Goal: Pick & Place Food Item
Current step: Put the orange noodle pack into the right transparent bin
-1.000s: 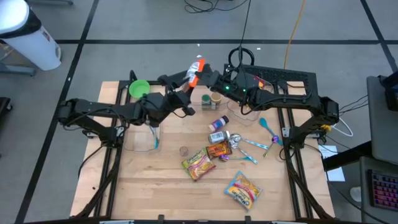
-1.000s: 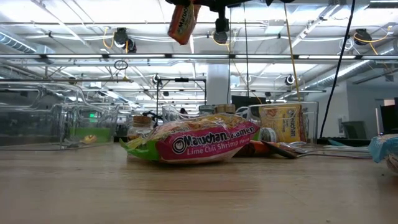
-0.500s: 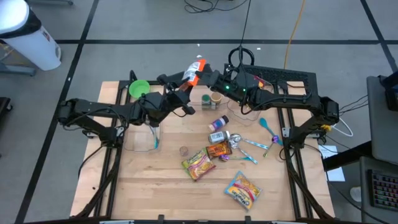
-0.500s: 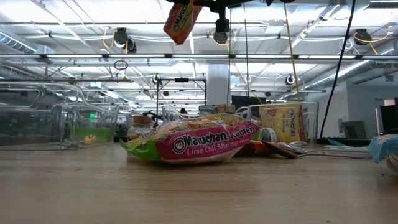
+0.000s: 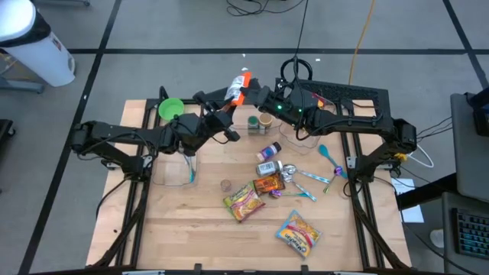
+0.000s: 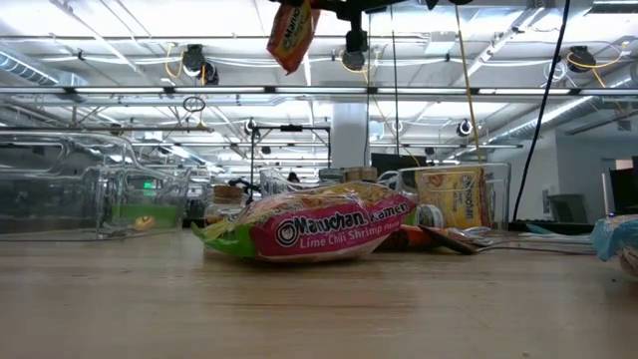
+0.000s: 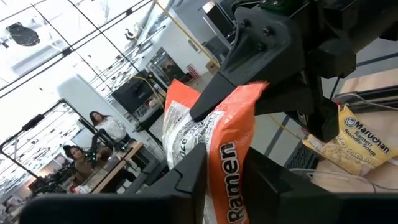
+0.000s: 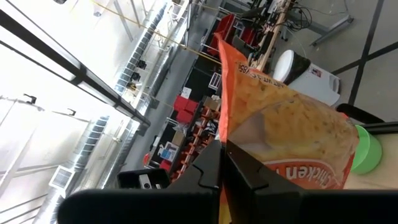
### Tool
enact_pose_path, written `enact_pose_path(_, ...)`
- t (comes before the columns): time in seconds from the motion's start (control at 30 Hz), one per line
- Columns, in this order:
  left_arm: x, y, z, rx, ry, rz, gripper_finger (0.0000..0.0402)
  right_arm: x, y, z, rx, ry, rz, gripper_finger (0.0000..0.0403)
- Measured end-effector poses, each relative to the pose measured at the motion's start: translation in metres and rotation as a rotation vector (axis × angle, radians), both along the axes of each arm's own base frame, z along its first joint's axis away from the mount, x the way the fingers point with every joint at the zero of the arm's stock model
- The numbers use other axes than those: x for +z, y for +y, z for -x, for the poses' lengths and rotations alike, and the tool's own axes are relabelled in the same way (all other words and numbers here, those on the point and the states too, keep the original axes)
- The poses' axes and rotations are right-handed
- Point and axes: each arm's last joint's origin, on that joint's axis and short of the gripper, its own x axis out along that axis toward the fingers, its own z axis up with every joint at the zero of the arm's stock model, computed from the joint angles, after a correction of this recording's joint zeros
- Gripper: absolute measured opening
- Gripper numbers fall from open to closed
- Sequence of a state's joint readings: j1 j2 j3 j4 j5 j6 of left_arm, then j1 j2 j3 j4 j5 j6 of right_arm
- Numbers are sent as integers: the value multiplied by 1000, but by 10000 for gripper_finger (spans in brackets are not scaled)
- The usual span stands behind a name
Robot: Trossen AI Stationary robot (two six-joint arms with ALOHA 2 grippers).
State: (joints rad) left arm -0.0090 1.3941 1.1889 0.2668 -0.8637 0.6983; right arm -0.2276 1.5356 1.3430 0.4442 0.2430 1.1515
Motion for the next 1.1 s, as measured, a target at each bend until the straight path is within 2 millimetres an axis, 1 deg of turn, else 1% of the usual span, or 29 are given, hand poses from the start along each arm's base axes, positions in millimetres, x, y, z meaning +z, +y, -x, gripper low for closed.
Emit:
enact_pose_path(0.33, 0, 0, -1, -23, 1, -1, 35, 0, 0, 0, 2, -1, 0, 0)
enact_pose_path(0.6, 0, -1, -1, -25, 1, -2, 32, 0, 0, 0, 4, -1, 1, 0)
enact_pose_path(0.8, 0, -1, -1, -26, 0, -1, 7, 0, 0, 0, 8, -1, 1, 0)
enact_pose_path(1.0, 0, -1, 0, -27, -1, -1, 10, 0, 0, 0, 9, -1, 1, 0)
enact_pose_path(1.1, 0, -1, -1, -26, -2, -1, 6, 0, 0, 0, 8, 0, 2, 0)
